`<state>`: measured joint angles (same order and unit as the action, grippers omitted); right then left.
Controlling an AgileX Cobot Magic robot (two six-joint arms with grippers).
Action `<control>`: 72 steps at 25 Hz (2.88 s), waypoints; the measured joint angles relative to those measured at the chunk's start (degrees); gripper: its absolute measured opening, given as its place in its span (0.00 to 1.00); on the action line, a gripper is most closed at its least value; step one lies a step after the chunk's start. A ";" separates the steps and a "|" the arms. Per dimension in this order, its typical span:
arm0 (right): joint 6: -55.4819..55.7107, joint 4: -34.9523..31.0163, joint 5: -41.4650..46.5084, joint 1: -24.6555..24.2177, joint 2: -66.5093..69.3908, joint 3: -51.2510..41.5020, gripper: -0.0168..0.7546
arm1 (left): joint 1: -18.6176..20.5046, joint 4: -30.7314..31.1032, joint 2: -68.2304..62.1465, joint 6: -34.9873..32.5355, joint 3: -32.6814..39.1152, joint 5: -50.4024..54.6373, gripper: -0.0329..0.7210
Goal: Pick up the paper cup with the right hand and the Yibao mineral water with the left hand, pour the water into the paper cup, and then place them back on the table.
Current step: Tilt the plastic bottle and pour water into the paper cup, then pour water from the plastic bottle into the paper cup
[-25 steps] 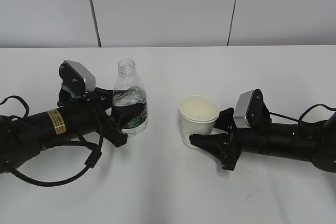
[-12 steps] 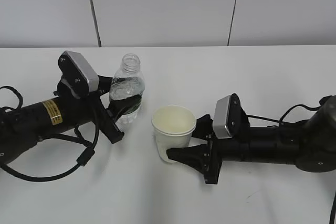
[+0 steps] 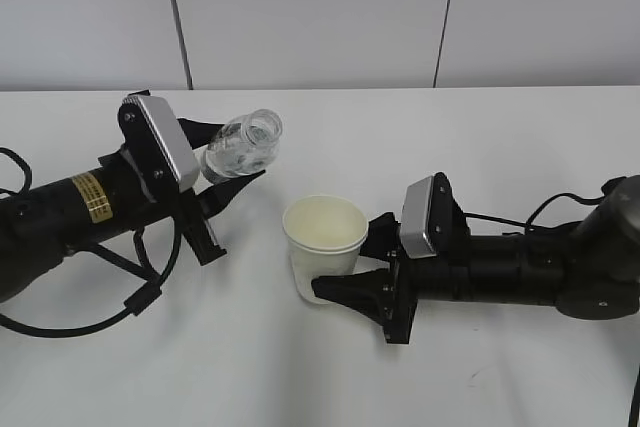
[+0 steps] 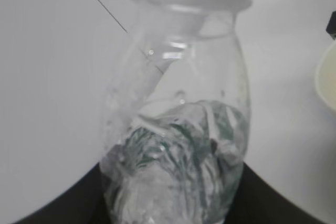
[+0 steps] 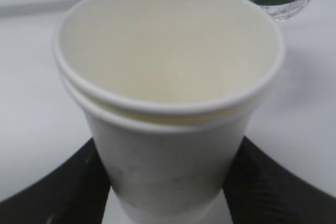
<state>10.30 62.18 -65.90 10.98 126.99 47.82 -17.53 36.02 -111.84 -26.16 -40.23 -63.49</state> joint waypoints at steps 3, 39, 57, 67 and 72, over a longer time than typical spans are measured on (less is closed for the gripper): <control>1.78 0.55 0.00 0.50 0.00 1.01 0.64 | 0.00 0.10 0.00 -4.85 0.00 0.06 0.48; 2.83 2.55 0.00 3.30 0.90 2.70 0.64 | 0.00 0.02 0.00 -46.95 0.00 0.06 0.48; 2.83 4.57 0.00 3.39 0.94 2.78 0.64 | 0.00 -0.93 0.04 -48.96 0.00 0.06 0.48; 2.83 6.19 0.00 3.39 0.94 2.78 0.64 | 0.00 -0.93 0.06 -50.21 0.00 0.01 0.48; 2.83 7.17 0.00 3.39 0.94 2.78 0.64 | 0.00 -0.93 0.06 -51.13 0.00 0.01 0.48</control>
<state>13.13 69.35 -65.90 14.37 127.92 50.60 -17.53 35.09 -111.79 -77.29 -40.23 -63.48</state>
